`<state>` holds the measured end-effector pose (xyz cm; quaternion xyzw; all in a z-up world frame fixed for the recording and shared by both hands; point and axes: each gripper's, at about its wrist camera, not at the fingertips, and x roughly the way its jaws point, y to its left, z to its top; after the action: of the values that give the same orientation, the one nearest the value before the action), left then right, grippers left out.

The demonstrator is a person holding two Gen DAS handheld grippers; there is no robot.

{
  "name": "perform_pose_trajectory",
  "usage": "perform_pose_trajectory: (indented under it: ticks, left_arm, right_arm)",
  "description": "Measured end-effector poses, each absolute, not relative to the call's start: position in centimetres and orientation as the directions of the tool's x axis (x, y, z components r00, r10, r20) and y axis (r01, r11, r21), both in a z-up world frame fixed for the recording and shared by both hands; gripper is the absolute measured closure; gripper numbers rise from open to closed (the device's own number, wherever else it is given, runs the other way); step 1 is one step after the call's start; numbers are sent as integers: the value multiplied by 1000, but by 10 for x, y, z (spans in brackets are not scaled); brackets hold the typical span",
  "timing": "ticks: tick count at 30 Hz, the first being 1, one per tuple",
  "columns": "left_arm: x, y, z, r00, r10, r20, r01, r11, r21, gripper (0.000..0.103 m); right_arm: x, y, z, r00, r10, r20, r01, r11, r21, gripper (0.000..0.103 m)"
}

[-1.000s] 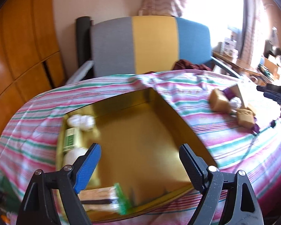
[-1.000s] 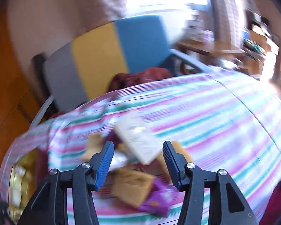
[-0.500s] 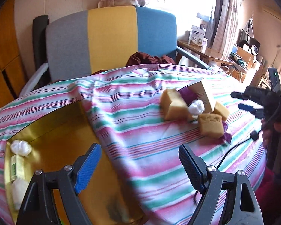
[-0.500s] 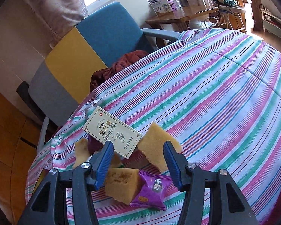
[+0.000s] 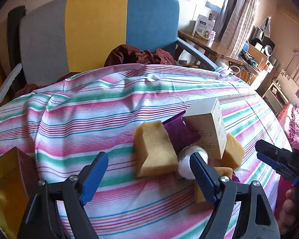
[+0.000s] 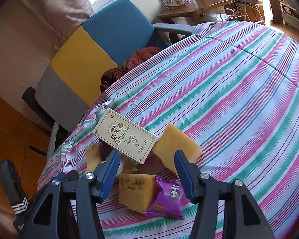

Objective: Organize objects
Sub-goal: 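Move both tools back toward the remaining pile, then grasp the yellow sponge with the left tool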

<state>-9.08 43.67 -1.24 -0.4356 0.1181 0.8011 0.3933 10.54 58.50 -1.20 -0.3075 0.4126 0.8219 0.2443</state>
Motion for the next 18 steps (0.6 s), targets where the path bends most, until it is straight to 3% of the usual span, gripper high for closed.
perform_pose_trajectory:
  ticks: [8,10,11,18]
  left_arm:
    - [-115,486,-54,-265,463,-846,-740,-660,-129,20]
    - [-119,484,-66,-250,448,-858,-731,-668,-135,46]
    - [-120,479,-68,-207,484,-850,-728,-657,-197,50]
    - [-87,437,-53,-221,551,-804,-754,-619,-217,61]
  right_arm:
    - [103,587,-16,-695,122,-709,-646,-540,540,45]
    - [102,588,-17,-689,123,-714,-650,-541,534,45]
    - [102,588,-18,-688,123,-715,-651,-539,534,45]
    - [103,589,-18,-681,138,-720,-660,-541,521,45]
